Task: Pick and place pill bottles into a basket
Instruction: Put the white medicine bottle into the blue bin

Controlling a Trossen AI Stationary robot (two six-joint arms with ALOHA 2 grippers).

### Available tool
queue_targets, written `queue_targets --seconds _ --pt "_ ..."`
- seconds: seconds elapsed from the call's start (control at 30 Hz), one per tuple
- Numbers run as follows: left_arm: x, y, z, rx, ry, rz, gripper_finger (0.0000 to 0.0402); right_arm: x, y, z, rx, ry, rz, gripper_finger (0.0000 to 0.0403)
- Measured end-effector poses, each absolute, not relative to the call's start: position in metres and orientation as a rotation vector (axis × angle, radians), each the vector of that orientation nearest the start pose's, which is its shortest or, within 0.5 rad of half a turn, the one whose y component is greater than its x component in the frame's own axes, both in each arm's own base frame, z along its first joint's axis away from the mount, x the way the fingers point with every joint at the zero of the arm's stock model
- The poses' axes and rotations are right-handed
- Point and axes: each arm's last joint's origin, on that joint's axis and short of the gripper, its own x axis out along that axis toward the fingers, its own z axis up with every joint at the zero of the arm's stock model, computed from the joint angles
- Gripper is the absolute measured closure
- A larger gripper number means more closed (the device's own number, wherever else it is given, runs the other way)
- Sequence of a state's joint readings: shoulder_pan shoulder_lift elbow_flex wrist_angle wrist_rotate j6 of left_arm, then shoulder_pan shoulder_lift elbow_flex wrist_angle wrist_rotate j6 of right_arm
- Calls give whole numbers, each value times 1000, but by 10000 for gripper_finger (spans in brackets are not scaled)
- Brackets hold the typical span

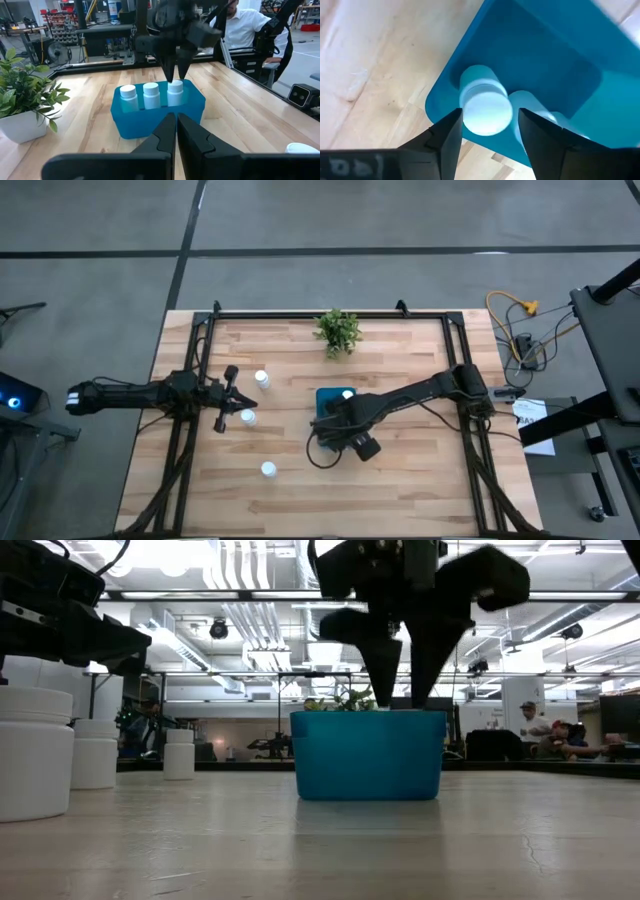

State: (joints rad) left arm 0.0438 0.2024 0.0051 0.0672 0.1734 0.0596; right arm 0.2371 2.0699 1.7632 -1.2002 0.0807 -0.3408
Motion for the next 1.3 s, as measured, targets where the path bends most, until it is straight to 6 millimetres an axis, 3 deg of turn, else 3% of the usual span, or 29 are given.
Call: queue_targets --seconds 0.33,0.63,0.77,1.0,1.3 --pt "109 0 155 45 126 -133 402 392 92 266 -460 1305 328 221" --pt "109 0 155 45 125 -133 402 383 89 313 -413 970 292 221" --pt "109 0 155 45 125 -133 402 376 88 325 -393 835 274 220" --pt "109 0 155 45 125 -133 402 358 81 306 -368 693 248 220" --pt "109 0 155 45 129 -133 402 316 60 272 -314 455 173 220"
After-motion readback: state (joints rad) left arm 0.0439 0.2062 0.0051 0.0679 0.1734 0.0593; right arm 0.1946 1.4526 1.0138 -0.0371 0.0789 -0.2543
